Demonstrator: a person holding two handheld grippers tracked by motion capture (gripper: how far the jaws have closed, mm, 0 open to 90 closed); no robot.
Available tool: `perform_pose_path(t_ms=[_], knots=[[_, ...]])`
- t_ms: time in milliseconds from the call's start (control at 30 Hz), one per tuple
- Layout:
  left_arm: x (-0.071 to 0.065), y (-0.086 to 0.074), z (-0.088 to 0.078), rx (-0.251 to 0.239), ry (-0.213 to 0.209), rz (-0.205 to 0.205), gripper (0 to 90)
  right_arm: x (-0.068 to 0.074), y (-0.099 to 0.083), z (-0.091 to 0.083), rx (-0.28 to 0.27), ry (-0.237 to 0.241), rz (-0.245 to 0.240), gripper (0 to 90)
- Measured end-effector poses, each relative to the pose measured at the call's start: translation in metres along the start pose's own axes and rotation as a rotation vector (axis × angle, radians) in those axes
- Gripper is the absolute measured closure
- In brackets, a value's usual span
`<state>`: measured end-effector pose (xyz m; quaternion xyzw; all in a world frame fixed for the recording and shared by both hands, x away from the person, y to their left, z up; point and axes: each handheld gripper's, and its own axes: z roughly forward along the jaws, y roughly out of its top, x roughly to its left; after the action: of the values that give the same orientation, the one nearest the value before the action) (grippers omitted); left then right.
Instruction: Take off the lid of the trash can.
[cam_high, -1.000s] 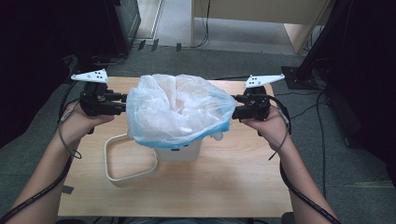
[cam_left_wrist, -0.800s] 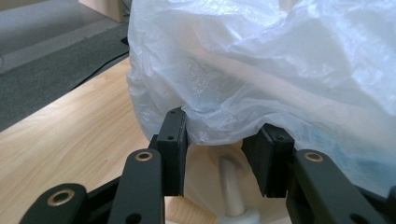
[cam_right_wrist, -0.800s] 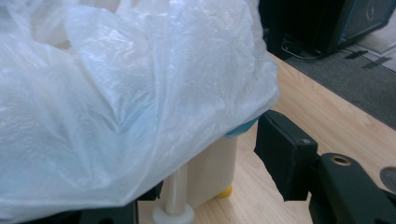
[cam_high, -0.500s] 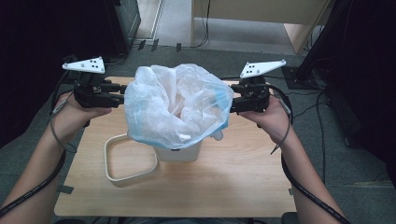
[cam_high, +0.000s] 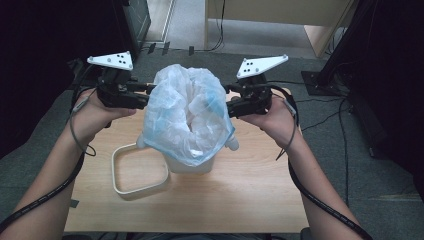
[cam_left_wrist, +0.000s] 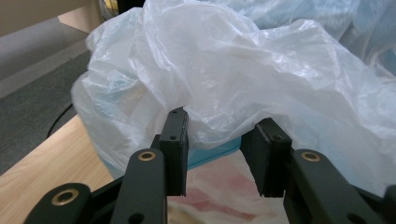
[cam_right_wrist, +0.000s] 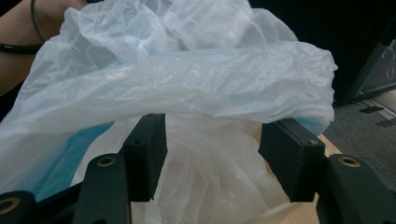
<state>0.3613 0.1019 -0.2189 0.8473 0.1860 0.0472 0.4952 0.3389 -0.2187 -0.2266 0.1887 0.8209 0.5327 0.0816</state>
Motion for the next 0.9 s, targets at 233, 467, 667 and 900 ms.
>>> perform_pose_path(t_ms=[233,467,667,900], knots=[[-0.003,0.013,0.016,0.033,-0.029,0.024,68.1,0.005,0.012,0.018,-0.002,0.017,-0.020,38.4],[-0.004,0.019,0.032,0.077,-0.053,0.035,74.8,0.007,0.017,0.036,0.018,0.042,0.009,31.2],[-0.004,0.021,0.040,0.093,-0.065,0.049,78.3,0.008,0.022,0.048,0.035,0.051,-0.009,28.7],[-0.003,0.020,0.042,0.093,-0.072,0.046,78.2,0.013,0.026,0.057,0.065,0.016,-0.037,46.6]])
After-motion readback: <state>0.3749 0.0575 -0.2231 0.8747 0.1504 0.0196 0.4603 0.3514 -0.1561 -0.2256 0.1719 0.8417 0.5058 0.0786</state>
